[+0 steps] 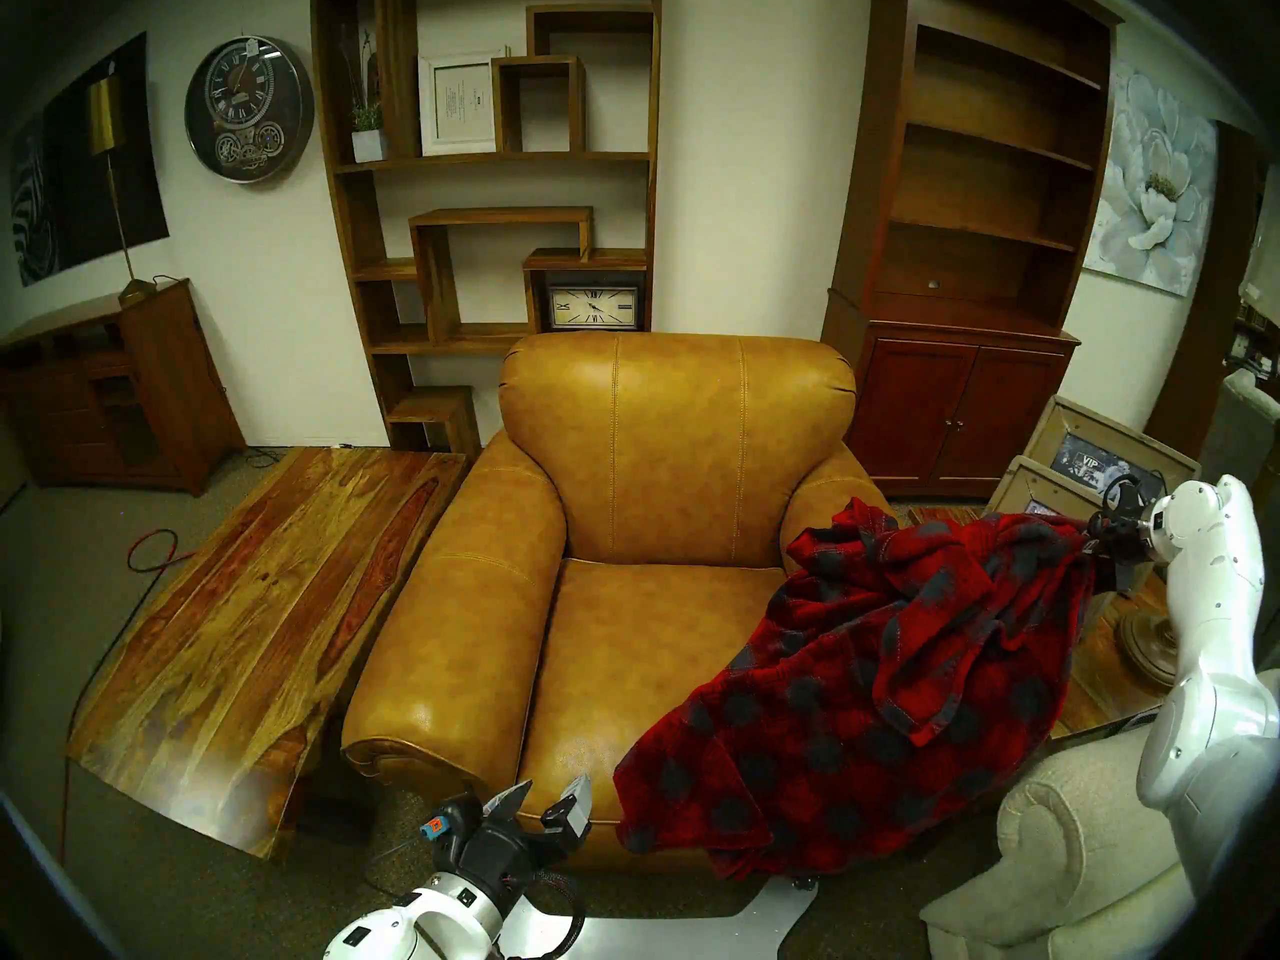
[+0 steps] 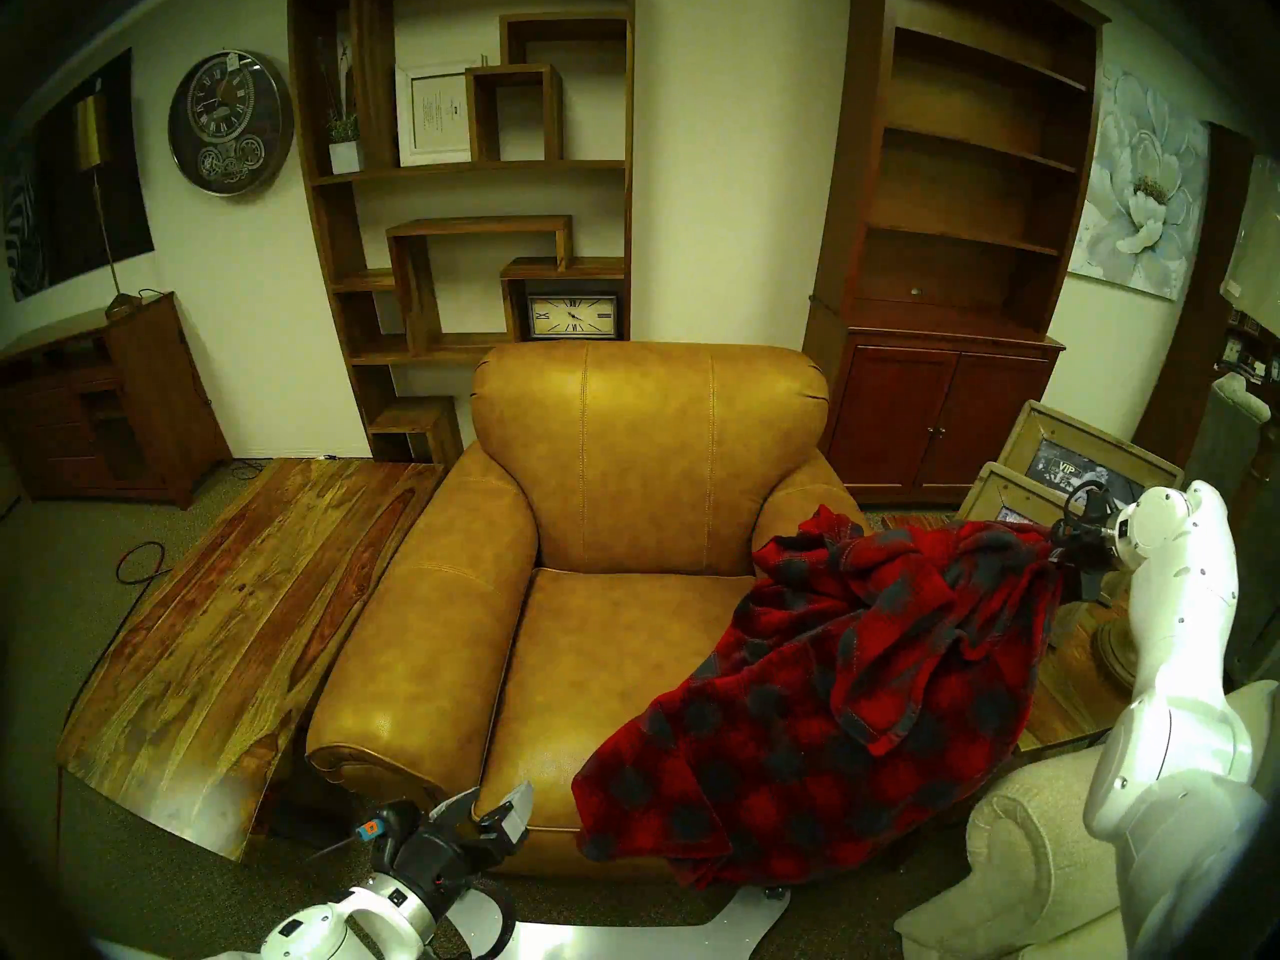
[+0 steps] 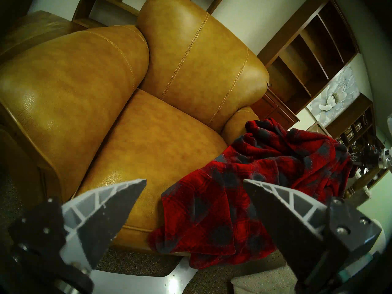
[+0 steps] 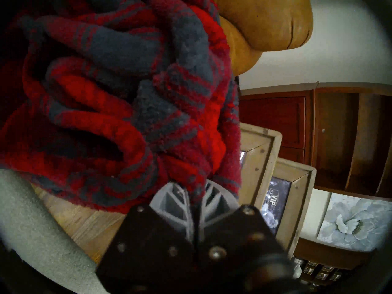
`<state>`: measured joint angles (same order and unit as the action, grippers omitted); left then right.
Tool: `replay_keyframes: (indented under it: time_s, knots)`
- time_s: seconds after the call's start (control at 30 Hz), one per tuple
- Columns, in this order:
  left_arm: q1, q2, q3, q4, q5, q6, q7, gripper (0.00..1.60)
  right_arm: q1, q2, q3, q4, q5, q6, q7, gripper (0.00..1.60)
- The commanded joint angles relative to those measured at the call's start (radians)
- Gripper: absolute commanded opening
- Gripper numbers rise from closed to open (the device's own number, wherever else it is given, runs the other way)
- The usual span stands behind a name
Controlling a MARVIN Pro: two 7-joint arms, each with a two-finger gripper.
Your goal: Move the blanket from sofa and drape it over the sofa arm
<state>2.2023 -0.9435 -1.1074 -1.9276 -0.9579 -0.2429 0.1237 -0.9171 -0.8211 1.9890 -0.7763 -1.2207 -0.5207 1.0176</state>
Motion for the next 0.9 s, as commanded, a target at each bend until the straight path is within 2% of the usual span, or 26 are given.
replay_keyframes:
  time_s: [0.0, 0.03, 0.07, 0.1, 0.27, 0.4, 0.47, 0.6, 0.7, 0.8, 0.87]
  knots:
    - [0.001, -0.002, -0.003, -0.022, -0.002, -0.008, -0.002, 1.6, 0.061, 0.065, -0.047, 0.081, -0.008, -0.109, 0.032, 0.0]
    - [0.002, -0.002, -0.004, -0.023, -0.002, -0.008, -0.001, 1.6, 0.065, 0.063, -0.055, 0.097, -0.011, -0.126, 0.035, 0.07]
    - [0.003, -0.001, -0.004, -0.024, -0.002, -0.008, -0.001, 1.6, 0.069, 0.062, -0.065, 0.116, -0.014, -0.147, 0.038, 0.44]
    - [0.003, -0.001, -0.004, -0.025, -0.003, -0.009, -0.001, 1.6, 0.077, 0.06, -0.07, 0.134, -0.013, -0.164, 0.044, 1.6]
    - [0.007, 0.0, -0.006, -0.029, -0.004, -0.011, 0.0, 1.6, 0.138, 0.051, -0.064, 0.208, 0.025, -0.258, 0.061, 1.6]
    - [0.009, 0.0, -0.007, -0.032, -0.005, -0.012, 0.0, 1.6, 0.175, 0.035, -0.026, 0.216, 0.098, -0.328, 0.089, 1.6]
    - [0.009, 0.0, -0.007, -0.032, -0.005, -0.011, 0.0, 1.6, 0.189, 0.014, 0.001, 0.205, 0.142, -0.355, 0.068, 1.6]
    - [0.008, 0.0, -0.007, -0.03, -0.004, -0.011, -0.001, 1.6, 0.211, -0.026, 0.007, 0.172, 0.186, -0.404, 0.02, 1.6]
    - [0.007, -0.001, -0.007, -0.026, -0.004, -0.009, -0.001, 1.6, 0.242, -0.1, -0.032, 0.138, 0.215, -0.439, -0.028, 1.6]
    - [0.007, -0.001, -0.007, -0.024, -0.004, -0.008, -0.002, 1.6, 0.216, -0.124, -0.092, 0.143, 0.234, -0.439, -0.059, 1.6]
    - [0.007, -0.001, -0.007, -0.023, -0.004, -0.008, -0.002, 1.6, 0.201, -0.145, -0.101, 0.155, 0.236, -0.439, -0.066, 1.6]
